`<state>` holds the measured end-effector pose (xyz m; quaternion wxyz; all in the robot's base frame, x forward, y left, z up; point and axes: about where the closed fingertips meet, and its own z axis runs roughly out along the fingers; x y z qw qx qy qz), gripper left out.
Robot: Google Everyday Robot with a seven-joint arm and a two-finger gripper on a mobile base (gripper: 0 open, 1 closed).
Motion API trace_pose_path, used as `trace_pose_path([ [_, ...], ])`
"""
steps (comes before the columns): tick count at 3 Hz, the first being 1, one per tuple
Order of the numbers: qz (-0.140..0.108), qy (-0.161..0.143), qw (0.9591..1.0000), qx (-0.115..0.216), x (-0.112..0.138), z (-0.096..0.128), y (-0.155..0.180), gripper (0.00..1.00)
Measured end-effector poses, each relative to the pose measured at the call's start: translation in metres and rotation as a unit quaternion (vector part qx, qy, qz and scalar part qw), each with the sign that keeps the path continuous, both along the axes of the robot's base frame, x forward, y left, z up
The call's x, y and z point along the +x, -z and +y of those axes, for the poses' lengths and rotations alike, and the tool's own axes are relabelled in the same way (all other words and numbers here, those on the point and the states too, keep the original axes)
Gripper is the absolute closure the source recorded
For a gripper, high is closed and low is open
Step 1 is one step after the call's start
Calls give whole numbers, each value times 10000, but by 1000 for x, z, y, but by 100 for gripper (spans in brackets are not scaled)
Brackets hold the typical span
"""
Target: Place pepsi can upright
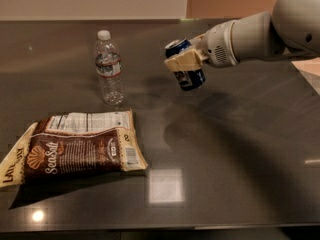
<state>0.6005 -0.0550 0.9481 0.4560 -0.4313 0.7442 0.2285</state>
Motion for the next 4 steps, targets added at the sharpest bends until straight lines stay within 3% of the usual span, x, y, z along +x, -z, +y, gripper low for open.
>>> trace_pose_path([
  [2,-795,-523,9948,356,-3,-21,13,100],
  [4,-824,-680,9869,1208,3,-33,24,100],
])
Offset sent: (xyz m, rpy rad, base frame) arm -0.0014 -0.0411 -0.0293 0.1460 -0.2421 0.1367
